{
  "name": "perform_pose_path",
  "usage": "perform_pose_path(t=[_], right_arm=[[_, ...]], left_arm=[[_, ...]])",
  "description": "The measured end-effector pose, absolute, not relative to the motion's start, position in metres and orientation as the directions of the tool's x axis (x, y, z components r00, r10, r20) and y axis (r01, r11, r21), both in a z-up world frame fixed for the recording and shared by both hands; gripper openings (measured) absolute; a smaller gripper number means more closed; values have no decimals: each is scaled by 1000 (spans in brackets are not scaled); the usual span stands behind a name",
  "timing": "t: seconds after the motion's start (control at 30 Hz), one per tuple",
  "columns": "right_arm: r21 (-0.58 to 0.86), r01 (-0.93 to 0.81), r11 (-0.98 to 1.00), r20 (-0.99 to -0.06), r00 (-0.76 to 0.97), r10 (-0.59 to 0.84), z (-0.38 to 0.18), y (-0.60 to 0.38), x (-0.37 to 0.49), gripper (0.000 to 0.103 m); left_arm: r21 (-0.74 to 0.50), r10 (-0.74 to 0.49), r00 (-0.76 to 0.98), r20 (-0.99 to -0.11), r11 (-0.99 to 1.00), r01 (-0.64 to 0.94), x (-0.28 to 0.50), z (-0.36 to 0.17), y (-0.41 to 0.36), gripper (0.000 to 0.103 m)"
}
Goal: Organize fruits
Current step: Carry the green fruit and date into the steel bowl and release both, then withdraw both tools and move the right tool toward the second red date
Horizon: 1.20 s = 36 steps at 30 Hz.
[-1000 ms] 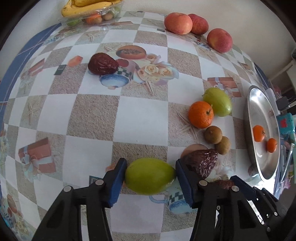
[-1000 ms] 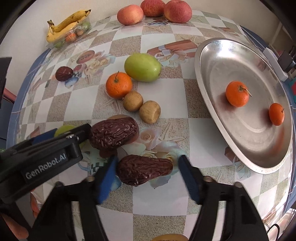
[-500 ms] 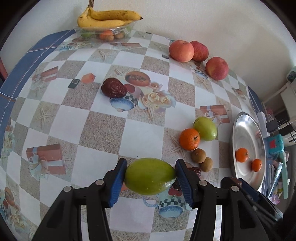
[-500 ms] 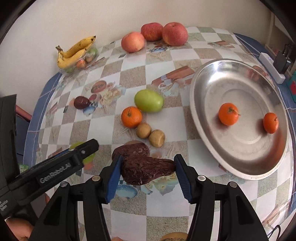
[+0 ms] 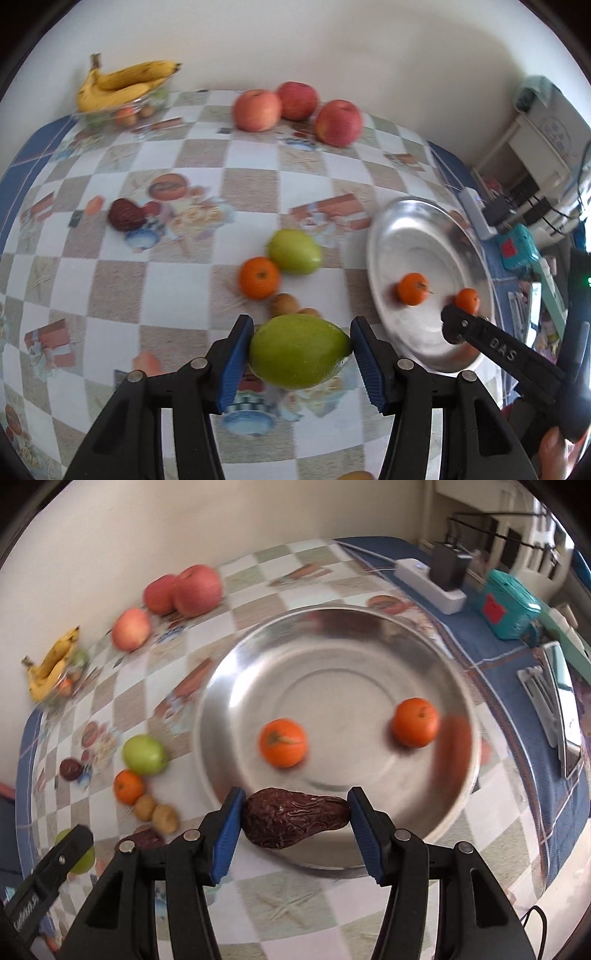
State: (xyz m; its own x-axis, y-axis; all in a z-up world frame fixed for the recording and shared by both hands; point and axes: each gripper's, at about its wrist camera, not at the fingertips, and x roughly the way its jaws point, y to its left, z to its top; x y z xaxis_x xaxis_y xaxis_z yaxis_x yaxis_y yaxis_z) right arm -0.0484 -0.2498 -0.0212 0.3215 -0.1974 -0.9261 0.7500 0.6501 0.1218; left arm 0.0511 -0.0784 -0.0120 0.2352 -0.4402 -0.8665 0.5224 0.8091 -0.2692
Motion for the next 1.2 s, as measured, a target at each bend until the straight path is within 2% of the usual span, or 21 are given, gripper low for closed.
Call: perform_pose_path(t=[0.3, 0.67, 0.93, 1.07, 1.2], right_arm=[[165, 801, 575, -897, 364, -250, -7, -288, -77, 59], [182, 800, 572, -869, 403, -286, 4, -303, -82, 59], [138, 766, 628, -847, 420, -327, 12, -296, -73, 59], [117, 755, 645, -843, 419, -338, 14, -293, -72, 59], [110, 746, 657, -839, 425, -341, 14, -289, -72, 59]], left_arm=[[-244, -485, 223, -845, 723, 647, 23, -10, -137, 58], [-233, -508, 219, -833, 680, 695, 20, -17, -173, 58], [-227, -510, 219, -832, 672, 705, 19, -15, -176, 63], [-202, -481, 235, -845, 693, 692, 21, -15, -172, 65], [-163, -413, 257, -874, 747, 645, 30, -19, -160, 72]])
